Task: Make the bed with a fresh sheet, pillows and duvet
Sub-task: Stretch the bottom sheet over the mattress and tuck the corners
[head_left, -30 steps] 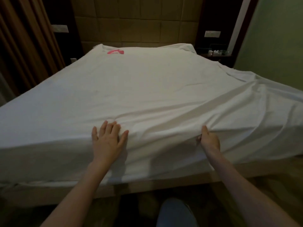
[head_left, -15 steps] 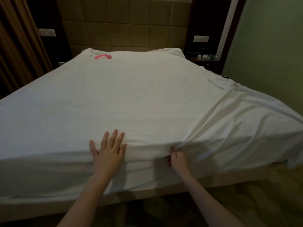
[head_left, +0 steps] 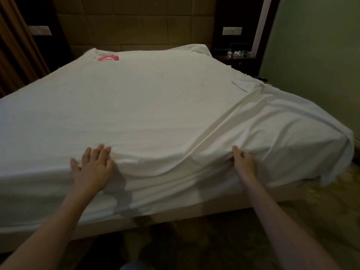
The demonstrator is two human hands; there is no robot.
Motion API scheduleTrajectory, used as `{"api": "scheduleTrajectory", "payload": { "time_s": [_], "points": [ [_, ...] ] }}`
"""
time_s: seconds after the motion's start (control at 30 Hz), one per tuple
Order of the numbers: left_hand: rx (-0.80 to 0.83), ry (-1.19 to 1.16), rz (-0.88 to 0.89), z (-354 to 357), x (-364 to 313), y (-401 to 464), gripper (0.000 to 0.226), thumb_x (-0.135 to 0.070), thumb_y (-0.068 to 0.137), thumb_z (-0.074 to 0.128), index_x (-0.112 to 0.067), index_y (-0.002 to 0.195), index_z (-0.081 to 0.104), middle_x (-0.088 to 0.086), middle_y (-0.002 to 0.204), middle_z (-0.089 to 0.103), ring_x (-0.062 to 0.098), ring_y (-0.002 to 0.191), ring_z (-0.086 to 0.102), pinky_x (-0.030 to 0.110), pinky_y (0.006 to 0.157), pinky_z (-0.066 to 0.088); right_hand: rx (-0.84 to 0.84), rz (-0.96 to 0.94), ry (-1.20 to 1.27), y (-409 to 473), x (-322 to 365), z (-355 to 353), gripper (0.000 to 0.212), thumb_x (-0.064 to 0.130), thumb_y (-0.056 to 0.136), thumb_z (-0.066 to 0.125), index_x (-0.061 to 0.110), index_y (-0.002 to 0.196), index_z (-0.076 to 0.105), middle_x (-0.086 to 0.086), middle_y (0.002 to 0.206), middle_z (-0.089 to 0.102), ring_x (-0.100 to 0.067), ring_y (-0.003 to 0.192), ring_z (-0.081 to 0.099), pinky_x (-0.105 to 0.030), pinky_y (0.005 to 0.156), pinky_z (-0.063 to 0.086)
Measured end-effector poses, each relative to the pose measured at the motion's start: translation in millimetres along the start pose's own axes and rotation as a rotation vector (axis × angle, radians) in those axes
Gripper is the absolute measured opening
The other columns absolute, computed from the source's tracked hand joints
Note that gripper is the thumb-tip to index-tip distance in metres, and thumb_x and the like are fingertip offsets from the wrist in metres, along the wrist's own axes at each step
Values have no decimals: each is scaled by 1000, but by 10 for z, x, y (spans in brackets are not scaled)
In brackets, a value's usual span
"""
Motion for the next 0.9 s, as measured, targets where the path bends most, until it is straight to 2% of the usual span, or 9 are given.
{"api": "scheduleTrajectory", "payload": {
  "time_s": [0.2, 0.27, 0.37, 0.47, 0.53, 0.63, 0.7, 0.77, 0.9],
  "points": [
    [-183, -191, -70, 40, -348, -148, 38, -26, 99, 38, -8, 131, 50, 14, 148, 35, 34, 142, 15, 62, 110, 8, -26, -95, -205, -131, -31, -313, 38, 27, 99, 43, 8, 79, 70, -16, 87, 68, -31, 85, 60, -29, 66, 35],
    [-249, -233, 78, 76, -681, -140, 44, -31, 93, 38, -3, 120, 59, 20, 138, 47, 42, 136, 25, 67, 104, 17, -9, -107, -248, -288, -201, -397, 40, 25, 100, 44, 15, 65, 60, -8, 72, 61, -27, 78, 56, -29, 64, 31],
    [-201, -173, 466, 156, -1422, -116, 59, -40, 83, 35, -2, 117, 63, 22, 127, 58, 47, 126, 44, 66, 99, 32, -18, -105, -159, -467, -357, -377, 42, 25, 101, 44, 20, 60, 52, 2, 63, 53, -20, 69, 51, -29, 62, 30],
    [14, -104, 695, 293, -2190, -224, 88, -56, 74, 7, -14, 144, 40, 6, 154, 30, 30, 145, 18, 47, 117, 14, 82, -45, -64, -393, -387, -312, 44, 25, 102, 43, 19, 60, 53, 3, 59, 53, -13, 59, 49, -28, 55, 36],
    [100, -48, 764, 466, -2580, -282, 87, -58, 75, -2, -23, 151, 21, -5, 160, 10, 20, 148, 0, 41, 118, 0, 177, 59, -26, -301, -487, -330, 43, 20, 102, 41, 15, 62, 54, 1, 57, 53, -10, 53, 49, -18, 48, 37],
    [76, 8, 828, 668, -2873, -360, 55, -40, 99, 27, -25, 152, 19, -4, 161, 8, 20, 148, 1, 44, 117, -3, 86, 145, -99, -15, -718, -584, 37, 27, 101, 42, 11, 75, 62, -7, 74, 64, -22, 72, 60, -30, 67, 51],
    [-3, -1, 835, 717, -2888, -390, 52, -30, 95, 44, -22, 146, 36, 2, 156, 27, 27, 145, 21, 50, 116, 11, -70, 159, -136, 222, -730, -871, 45, 43, 98, 43, 5, 96, 67, -15, 97, 69, -32, 93, 63, -40, 84, 51],
    [-71, 5, 886, 790, -2873, -392, 54, -29, 81, 61, -17, 134, 54, 9, 143, 49, 34, 132, 45, 55, 106, 32, -152, 198, -152, 417, -606, -1105, 64, 59, 94, 37, 2, 111, 63, -19, 110, 66, -34, 103, 60, -38, 88, 47],
    [-91, 36, 909, 801, -2859, -362, 55, -31, 74, 67, -18, 127, 60, 8, 135, 56, 34, 123, 54, 55, 98, 41, -121, 296, -191, 800, -382, -1211, 82, 72, 90, 27, 4, 121, 60, -15, 120, 61, -34, 109, 56, -40, 92, 43]
  ]
}}
Point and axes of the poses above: each hand's wrist, its own y-axis towards the middle knuckle, its own z-axis out of the palm, x = y × z, the point moved 3 cm from there along y, towards the middle knuckle
